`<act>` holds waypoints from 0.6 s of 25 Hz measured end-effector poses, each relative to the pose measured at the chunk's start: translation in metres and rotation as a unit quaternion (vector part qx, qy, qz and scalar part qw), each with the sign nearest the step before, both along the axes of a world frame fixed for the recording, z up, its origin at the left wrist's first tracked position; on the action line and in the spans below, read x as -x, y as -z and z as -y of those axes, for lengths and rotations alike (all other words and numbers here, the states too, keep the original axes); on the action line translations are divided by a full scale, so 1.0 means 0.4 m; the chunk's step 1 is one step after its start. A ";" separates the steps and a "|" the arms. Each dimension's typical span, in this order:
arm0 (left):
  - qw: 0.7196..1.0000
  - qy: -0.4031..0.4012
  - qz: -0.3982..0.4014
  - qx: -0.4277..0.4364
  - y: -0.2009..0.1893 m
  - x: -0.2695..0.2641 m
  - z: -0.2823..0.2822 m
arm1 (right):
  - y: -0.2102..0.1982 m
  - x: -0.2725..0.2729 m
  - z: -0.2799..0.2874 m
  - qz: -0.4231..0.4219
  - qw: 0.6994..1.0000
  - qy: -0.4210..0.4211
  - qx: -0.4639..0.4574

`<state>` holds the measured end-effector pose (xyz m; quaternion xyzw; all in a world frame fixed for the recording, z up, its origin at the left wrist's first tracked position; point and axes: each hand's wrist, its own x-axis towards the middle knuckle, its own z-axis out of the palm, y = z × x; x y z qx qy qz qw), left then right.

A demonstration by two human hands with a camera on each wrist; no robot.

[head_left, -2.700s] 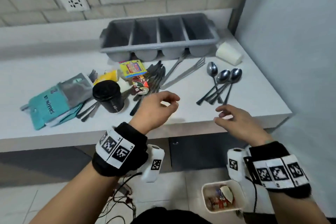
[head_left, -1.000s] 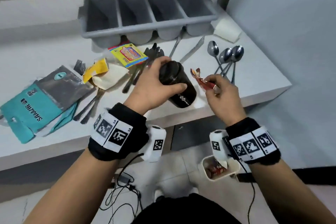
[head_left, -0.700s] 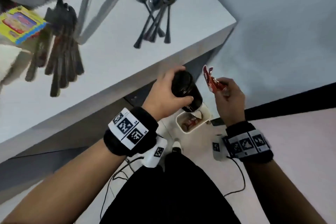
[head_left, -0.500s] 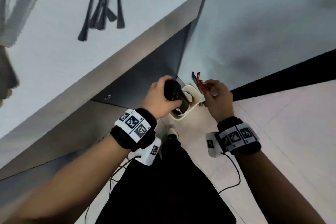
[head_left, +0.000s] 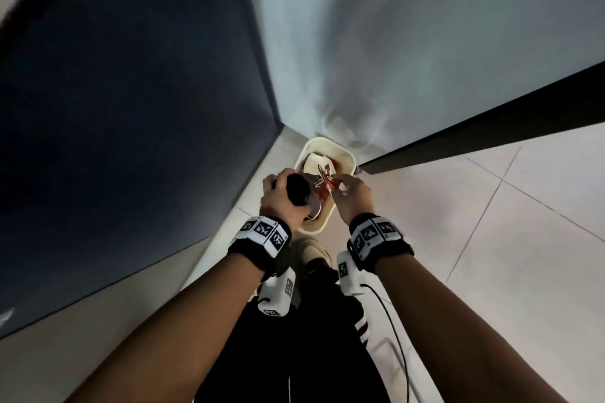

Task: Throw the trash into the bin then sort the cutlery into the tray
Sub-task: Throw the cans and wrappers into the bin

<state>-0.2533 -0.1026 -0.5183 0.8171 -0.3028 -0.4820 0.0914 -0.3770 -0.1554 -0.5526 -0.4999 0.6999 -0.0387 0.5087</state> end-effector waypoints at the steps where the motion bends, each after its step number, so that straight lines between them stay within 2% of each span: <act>1: 1.000 0.012 -0.007 -0.008 0.066 0.003 0.010 | 0.057 -0.008 0.007 0.002 1.000 0.012 -0.005; 5: 0.993 0.108 0.002 -0.049 0.267 0.014 0.059 | 0.232 -0.023 0.031 -0.032 0.999 -0.018 -0.005; 8: 0.990 0.127 -0.002 -0.064 0.310 0.007 0.096 | 0.274 -0.003 0.039 -0.065 0.996 -0.049 -0.023; 11: 0.995 0.089 -0.003 -0.048 0.237 -0.005 0.088 | 0.204 0.019 0.037 -0.079 0.994 -0.059 -0.041; 15: 0.999 0.031 -0.007 -0.011 -0.006 -0.002 0.053 | -0.027 0.018 0.047 -0.085 0.983 -0.161 -0.018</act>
